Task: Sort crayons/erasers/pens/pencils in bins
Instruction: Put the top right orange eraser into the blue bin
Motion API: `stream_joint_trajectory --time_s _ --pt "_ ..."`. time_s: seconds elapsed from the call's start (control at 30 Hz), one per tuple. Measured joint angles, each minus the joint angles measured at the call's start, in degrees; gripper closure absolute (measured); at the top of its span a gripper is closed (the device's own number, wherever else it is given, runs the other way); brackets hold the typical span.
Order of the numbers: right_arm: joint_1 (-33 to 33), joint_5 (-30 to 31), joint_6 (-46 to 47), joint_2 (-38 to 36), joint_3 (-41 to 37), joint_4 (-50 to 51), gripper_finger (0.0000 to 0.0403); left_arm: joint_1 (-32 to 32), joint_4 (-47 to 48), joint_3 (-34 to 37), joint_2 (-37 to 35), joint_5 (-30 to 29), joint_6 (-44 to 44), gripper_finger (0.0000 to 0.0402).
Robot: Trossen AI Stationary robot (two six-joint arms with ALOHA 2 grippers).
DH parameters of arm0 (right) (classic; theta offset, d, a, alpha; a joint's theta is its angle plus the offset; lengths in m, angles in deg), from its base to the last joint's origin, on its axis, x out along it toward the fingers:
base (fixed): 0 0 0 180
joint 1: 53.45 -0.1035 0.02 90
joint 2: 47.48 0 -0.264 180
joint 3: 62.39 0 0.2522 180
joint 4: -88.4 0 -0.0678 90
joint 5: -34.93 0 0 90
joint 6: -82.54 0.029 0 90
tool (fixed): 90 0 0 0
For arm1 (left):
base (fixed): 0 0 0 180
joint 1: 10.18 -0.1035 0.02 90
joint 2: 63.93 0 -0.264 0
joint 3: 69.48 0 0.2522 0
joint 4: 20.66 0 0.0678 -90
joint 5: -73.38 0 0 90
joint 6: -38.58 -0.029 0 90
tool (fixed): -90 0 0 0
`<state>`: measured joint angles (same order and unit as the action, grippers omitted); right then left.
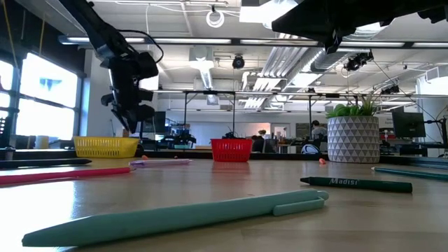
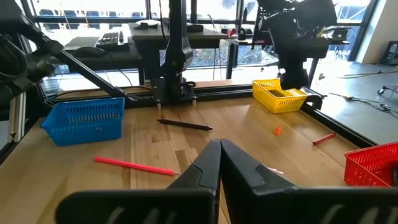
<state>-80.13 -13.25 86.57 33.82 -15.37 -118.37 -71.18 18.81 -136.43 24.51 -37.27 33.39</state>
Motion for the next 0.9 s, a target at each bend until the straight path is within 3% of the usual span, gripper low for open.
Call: stream_joint_trajectory --time_s 0.27,0.57,0.7,0.9 --pt "0.00 -0.01 -1.13 0.00 0.00 0.01 0.0401 3.58 -2.35 0.00 -8.13 0.37 -0.54 0.0321" --pt "0.03 0.03 -1.58 0.00 0.00 1.22 0.0401 14.76 -4.66 0.35 -19.46 15.82 -1.46 0.0372" --pt "0.04 0.39 -3.13 0.00 0.00 1.36 0.0401 22.46 -13.13 4.96 -23.68 16.43 -0.27 0.0391" --pt "0.07 0.45 -6.38 -0.01 0.00 1.36 0.0401 33.77 -34.40 16.96 -28.52 16.46 3.68 0.0400"
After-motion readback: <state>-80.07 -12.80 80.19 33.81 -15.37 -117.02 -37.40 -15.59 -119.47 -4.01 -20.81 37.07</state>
